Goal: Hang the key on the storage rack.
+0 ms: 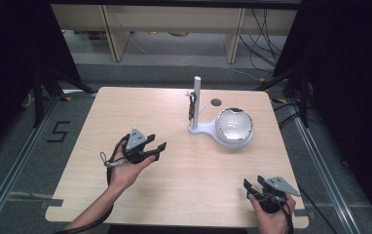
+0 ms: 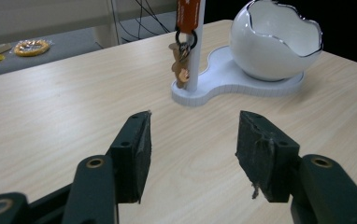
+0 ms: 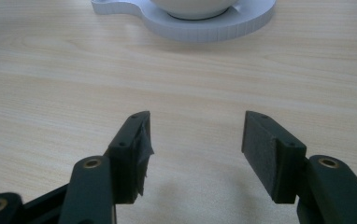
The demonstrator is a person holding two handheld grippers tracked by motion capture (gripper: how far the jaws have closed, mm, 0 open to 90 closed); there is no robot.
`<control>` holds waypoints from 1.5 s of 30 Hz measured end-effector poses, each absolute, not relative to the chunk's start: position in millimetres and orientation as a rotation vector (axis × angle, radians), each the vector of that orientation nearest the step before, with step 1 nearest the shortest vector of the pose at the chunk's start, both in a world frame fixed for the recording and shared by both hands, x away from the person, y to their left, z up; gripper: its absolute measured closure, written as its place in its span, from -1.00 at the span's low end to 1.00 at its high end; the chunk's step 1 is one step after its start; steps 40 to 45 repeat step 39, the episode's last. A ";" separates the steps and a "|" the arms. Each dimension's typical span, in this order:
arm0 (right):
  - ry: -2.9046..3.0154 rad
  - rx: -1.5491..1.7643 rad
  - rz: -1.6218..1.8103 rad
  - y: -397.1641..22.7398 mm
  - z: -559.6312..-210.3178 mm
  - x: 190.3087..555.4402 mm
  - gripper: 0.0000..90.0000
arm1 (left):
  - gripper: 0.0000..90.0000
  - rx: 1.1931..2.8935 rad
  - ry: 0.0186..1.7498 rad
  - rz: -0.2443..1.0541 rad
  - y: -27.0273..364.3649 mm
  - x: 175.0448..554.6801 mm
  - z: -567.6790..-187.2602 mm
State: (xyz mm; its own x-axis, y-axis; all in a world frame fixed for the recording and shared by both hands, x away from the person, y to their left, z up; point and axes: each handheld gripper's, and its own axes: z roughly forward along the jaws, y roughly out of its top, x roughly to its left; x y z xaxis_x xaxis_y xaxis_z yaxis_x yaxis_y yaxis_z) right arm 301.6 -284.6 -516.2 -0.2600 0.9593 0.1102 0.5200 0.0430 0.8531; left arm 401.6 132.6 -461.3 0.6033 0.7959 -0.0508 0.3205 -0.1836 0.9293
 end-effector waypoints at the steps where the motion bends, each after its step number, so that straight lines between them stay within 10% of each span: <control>1: 1.826 1.507 1.122 -283.8 -514.9 300.5 -0.04 | -0.01 1.765 0.907 0.557 136.9 396.3 -466.7; 45: 1.815 1.547 1.092 -281.9 -514.5 299.2 -0.04 | -0.17 1.685 0.984 0.679 201.7 340.4 -521.9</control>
